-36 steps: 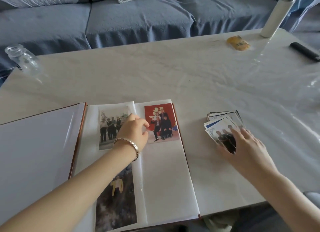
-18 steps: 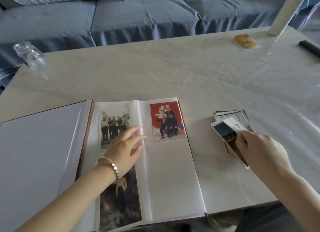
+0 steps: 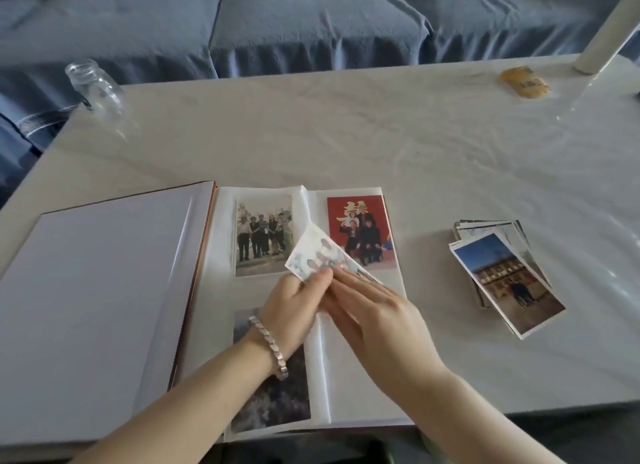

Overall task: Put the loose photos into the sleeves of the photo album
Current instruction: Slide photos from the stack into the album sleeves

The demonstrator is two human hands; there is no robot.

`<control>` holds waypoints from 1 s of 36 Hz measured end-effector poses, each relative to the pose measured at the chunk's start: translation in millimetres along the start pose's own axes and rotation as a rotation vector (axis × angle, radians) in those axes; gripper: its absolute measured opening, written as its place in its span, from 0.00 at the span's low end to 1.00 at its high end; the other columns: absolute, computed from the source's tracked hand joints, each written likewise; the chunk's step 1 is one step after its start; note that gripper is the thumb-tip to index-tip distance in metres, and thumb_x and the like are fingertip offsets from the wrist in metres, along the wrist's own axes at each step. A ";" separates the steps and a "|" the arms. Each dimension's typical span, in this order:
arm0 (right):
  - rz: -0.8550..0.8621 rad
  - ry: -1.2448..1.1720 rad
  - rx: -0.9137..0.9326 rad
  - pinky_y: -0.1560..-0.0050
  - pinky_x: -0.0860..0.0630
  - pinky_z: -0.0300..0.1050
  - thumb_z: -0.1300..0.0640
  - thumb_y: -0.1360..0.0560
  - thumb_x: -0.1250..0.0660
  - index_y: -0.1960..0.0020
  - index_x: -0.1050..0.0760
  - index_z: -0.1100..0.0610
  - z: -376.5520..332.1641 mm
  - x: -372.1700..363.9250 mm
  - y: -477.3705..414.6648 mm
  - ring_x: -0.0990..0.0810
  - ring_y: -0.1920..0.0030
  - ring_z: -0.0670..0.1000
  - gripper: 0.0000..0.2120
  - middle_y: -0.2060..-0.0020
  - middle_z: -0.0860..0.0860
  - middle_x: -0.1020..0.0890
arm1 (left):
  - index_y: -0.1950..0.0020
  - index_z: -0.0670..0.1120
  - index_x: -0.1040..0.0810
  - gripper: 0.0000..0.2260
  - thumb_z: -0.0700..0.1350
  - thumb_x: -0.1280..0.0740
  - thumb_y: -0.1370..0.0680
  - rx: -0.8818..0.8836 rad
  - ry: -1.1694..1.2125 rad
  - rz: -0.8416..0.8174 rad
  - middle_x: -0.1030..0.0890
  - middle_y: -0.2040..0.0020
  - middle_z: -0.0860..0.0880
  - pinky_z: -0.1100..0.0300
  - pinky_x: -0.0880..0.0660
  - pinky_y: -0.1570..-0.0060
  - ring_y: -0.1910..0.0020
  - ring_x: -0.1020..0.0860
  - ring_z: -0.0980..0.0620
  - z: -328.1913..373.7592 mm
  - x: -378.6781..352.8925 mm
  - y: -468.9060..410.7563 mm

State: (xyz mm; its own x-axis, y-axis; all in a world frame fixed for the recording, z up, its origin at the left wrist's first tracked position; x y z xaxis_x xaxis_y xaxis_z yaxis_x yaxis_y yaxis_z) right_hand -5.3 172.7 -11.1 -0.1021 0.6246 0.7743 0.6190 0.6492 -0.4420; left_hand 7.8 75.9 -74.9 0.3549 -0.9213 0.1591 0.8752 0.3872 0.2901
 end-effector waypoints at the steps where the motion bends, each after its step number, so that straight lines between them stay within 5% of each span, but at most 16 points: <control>1: -0.032 0.006 -0.021 0.46 0.27 0.36 0.50 0.24 0.40 0.48 0.18 0.56 2.5 -2.4 1.8 0.19 0.47 0.45 0.15 0.48 0.48 0.17 | 0.59 0.48 0.22 0.11 0.52 0.37 0.23 0.017 -0.104 0.064 0.17 0.56 0.42 0.57 0.22 0.52 0.57 0.19 0.51 -4.9 9.3 -0.7; 5: -0.146 0.138 -0.116 0.49 0.30 0.37 0.52 0.29 0.33 0.47 0.19 0.54 33.6 -8.9 22.8 0.17 0.49 0.49 0.12 0.48 0.48 0.17 | 0.60 0.34 0.23 0.19 0.48 0.41 0.20 0.030 -0.440 0.142 0.21 0.65 0.36 0.65 0.34 0.73 0.71 0.25 0.49 -7.5 32.3 -0.7; 9: -0.189 0.233 -0.123 0.47 0.28 0.46 0.61 0.37 0.22 0.51 0.18 0.55 62.5 -7.6 42.1 0.19 0.45 0.54 0.15 0.45 0.52 0.18 | 0.72 0.44 0.34 0.21 0.46 0.43 0.19 0.008 -0.679 0.111 0.35 0.78 0.50 0.69 0.39 0.82 0.83 0.36 0.58 3.1 45.5 -2.8; 21: -0.182 0.205 -0.111 0.60 0.21 0.45 0.63 0.39 0.21 0.54 0.18 0.55 67.5 -7.6 44.2 0.18 0.46 0.54 0.15 0.47 0.52 0.18 | 0.69 0.47 0.36 0.16 0.44 0.43 0.21 -0.098 -1.045 0.162 0.33 0.75 0.50 0.66 0.42 0.78 0.77 0.34 0.55 43.3 65.1 6.1; 28: -0.188 0.220 -0.137 0.60 0.21 0.44 0.62 0.38 0.22 0.53 0.17 0.54 70.0 -9.1 47.0 0.19 0.45 0.53 0.15 0.45 0.52 0.18 | 0.61 0.45 0.29 0.11 0.46 0.43 0.21 -0.228 -1.146 0.152 0.32 0.73 0.52 0.66 0.32 0.72 0.73 0.30 0.54 55.5 43.8 11.8; 36: -0.177 0.203 -0.121 0.60 0.21 0.43 0.63 0.39 0.21 0.53 0.17 0.55 67.7 -6.6 45.7 0.19 0.46 0.53 0.15 0.46 0.51 0.18 | 0.68 0.46 0.34 0.16 0.48 0.42 0.21 -0.090 -1.104 0.011 0.32 0.73 0.51 0.67 0.41 0.77 0.76 0.34 0.56 30.3 34.3 -0.6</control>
State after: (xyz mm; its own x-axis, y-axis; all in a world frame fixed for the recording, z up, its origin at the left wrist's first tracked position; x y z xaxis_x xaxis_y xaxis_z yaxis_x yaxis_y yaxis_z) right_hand -29.0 227.7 -67.1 -0.0664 0.3987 0.9147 0.6954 0.6759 -0.2441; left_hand 9.5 45.2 -41.0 -0.0860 -0.3621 0.9282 0.9105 0.3497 0.2207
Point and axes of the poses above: each hand's wrist, its own y-axis away from the middle knuckle, its own x-axis out of the back of the hand, z = x × y, the point moved 10 cm from there along -y, towards the middle knuckle
